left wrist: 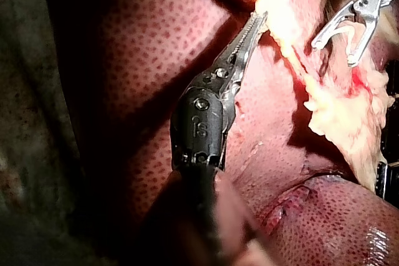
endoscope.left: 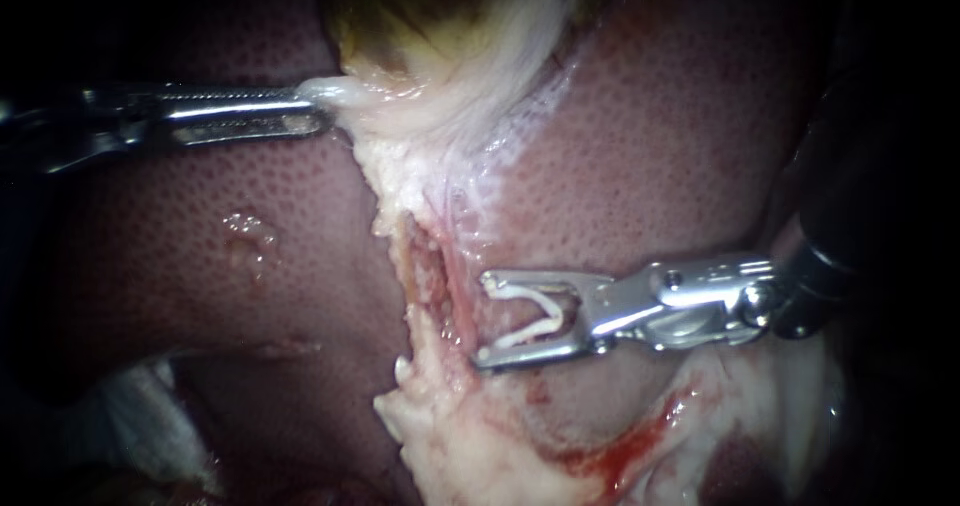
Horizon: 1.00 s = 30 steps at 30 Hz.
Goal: Clipping first clip left tube
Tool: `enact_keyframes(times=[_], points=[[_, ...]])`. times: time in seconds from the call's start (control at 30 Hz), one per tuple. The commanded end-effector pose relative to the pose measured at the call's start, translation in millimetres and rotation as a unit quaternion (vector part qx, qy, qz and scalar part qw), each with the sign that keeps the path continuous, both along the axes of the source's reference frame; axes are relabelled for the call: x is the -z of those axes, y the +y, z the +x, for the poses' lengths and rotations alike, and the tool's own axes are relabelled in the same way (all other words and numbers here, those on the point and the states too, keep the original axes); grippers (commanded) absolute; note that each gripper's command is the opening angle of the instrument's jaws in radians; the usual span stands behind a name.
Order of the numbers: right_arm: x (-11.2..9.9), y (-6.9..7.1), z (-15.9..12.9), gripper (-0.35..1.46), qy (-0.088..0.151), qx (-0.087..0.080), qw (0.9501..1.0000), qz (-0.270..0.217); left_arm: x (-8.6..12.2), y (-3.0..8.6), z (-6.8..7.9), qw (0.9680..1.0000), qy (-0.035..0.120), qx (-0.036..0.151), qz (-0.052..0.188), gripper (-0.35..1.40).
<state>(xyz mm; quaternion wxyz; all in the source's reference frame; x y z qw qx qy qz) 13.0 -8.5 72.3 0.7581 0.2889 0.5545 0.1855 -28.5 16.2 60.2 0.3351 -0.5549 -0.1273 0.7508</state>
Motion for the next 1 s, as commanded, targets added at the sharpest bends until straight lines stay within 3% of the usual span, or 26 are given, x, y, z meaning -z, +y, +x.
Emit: enact_keyframes(times=[0.03,0.57,1.0], points=[[-0.2,-0.2,0.4,0.59,0.000,0.003,1.0000,0.001,0.0,0.0,0.0,1.0000,0.000,0.000,0.000,-0.35],[-2.3,-0.7,5.0,0.59,0.002,0.013,0.9999,0.011,0.7,-0.6,-0.6,1.0000,0.000,0.000,0.000,-0.35],[-3.1,-2.0,5.8,0.58,0.016,0.042,0.9980,0.045,0.7,-0.6,-0.7,1.0000,0.000,0.000,0.000,-0.35]])
